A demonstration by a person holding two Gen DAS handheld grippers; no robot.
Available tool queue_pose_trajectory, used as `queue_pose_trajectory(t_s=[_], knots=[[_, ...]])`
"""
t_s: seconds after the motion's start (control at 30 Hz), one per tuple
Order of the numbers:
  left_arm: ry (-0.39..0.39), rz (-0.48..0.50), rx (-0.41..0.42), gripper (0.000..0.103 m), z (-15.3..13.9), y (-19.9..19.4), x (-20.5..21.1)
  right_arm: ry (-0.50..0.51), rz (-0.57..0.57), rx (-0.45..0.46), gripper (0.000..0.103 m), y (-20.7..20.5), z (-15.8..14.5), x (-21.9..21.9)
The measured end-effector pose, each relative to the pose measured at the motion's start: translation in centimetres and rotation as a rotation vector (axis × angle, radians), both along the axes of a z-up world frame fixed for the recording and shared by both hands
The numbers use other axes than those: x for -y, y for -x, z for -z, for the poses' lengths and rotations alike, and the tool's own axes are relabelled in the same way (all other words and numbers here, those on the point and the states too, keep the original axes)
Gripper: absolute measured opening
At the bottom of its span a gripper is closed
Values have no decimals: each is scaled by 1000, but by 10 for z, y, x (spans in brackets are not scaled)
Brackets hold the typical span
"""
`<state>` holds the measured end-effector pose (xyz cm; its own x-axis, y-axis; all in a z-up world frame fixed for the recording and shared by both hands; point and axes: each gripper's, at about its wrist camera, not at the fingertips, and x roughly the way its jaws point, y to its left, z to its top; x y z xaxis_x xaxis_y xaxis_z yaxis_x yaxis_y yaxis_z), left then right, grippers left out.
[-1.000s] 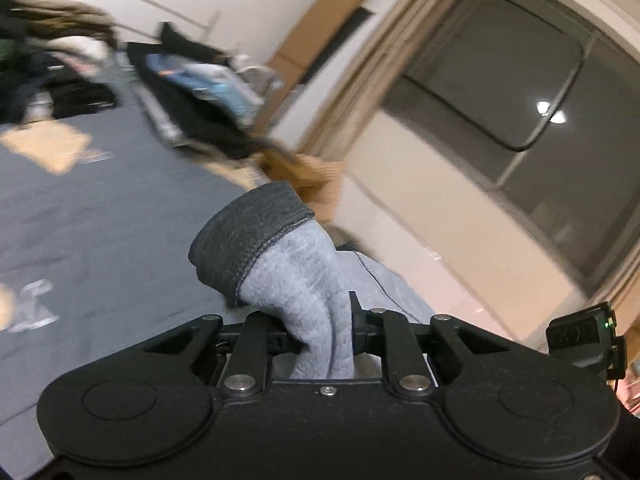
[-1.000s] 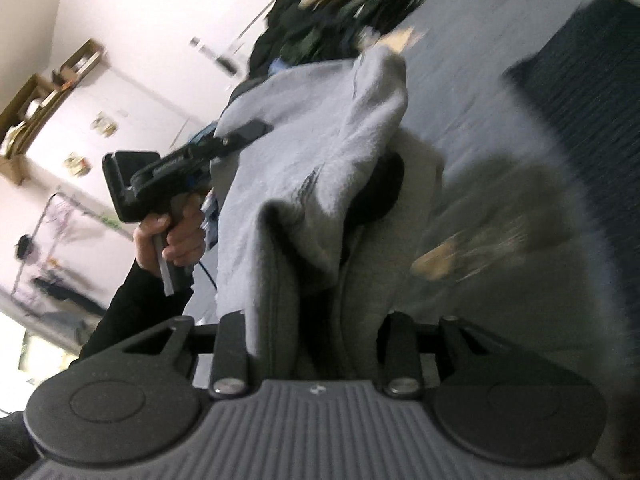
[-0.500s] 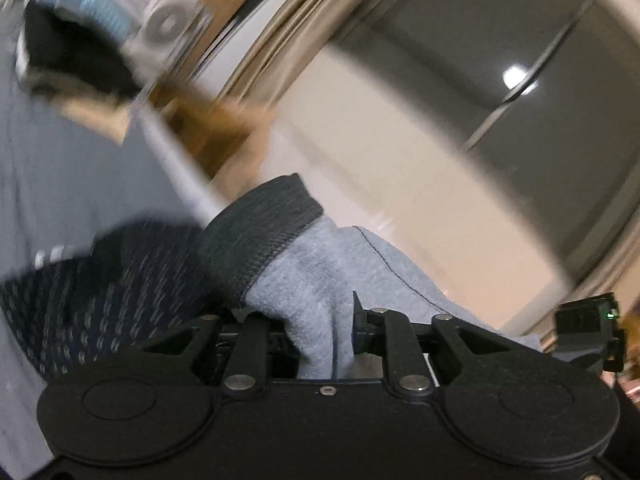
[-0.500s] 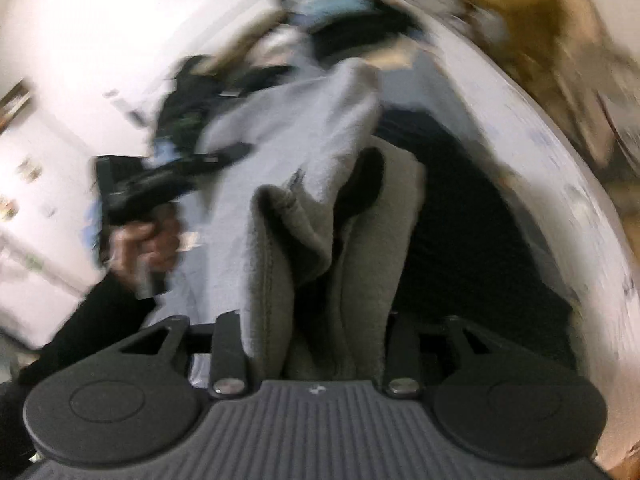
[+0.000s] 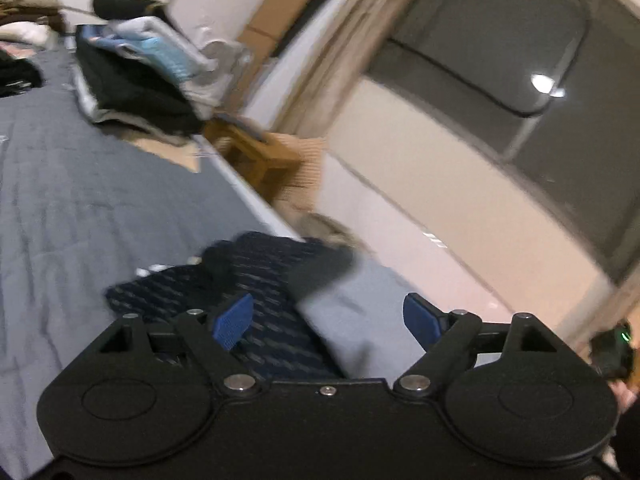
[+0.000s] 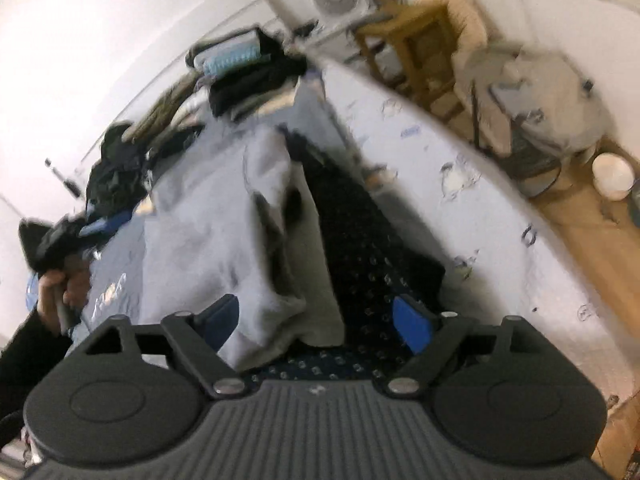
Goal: Fold clothes
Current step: 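Carry the folded sweatshirt with both grippers onto the navy dotted cloth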
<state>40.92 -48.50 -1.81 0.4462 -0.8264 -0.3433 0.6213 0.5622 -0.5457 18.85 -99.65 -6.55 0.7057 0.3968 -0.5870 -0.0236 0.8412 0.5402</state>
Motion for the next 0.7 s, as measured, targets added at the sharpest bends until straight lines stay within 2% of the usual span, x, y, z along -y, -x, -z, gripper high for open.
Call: queue_pose_trajectory(t_s=[0.13,0.2,0.23,0.3,0.37,0.43,0.53,0.63,0.7], knots=[[122,167,-24,80,-7,43,35,-27,-39,196,85,17,-23,-26],[173,239,-63,82,-6,57,61,-57,-79,210,85,5,-20,-42],[167,249,-84,82,-1,55,77,-64,-102,205,85,-1,-13,-51],[153,267,-129,82,9,50,110,-50,-78,180,85,-12,5,-59],[129,256,-216,82,25,35,130,-63,-5,127,84,-24,28,-50],[114,209,-242,81,40,17,135,-137,61,91,84,-20,47,-31],[110,82,-209,79,47,-12,117,-198,87,115,82,-14,65,-11],[112,22,-246,75,55,-48,103,-236,79,168,82,-4,73,-7],[102,-46,-197,72,49,-58,93,-243,81,188,82,-4,74,-6]])
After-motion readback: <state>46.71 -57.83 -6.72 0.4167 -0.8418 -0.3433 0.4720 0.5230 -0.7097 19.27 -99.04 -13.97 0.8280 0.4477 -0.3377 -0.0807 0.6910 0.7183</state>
